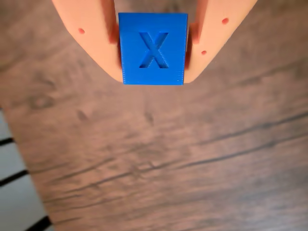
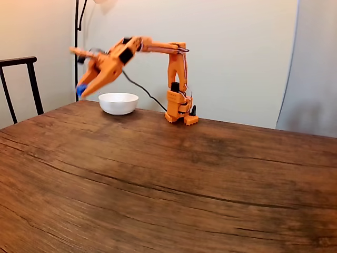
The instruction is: Grasp the cube and drop it in the bowl
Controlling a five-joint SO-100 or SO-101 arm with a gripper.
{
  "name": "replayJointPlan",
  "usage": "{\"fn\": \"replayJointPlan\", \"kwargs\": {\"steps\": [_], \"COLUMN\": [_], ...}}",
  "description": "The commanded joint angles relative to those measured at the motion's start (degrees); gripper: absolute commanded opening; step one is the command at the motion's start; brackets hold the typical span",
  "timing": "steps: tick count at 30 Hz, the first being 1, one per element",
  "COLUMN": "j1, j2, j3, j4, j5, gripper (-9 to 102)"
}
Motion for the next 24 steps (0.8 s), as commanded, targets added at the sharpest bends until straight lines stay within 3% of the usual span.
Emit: {"fn": "replayJointPlan", "kwargs": {"steps": [1, 15, 24], "j1": [1.5, 10.6, 23.2], "j2": [7.4, 23.5, 38.5], "j3": [-0.4, 0.2, 15.3], "j4": [6.3, 26.7, 27.9], "j5": [1.8, 7.4, 8.3], "gripper": [5, 5, 5]}}
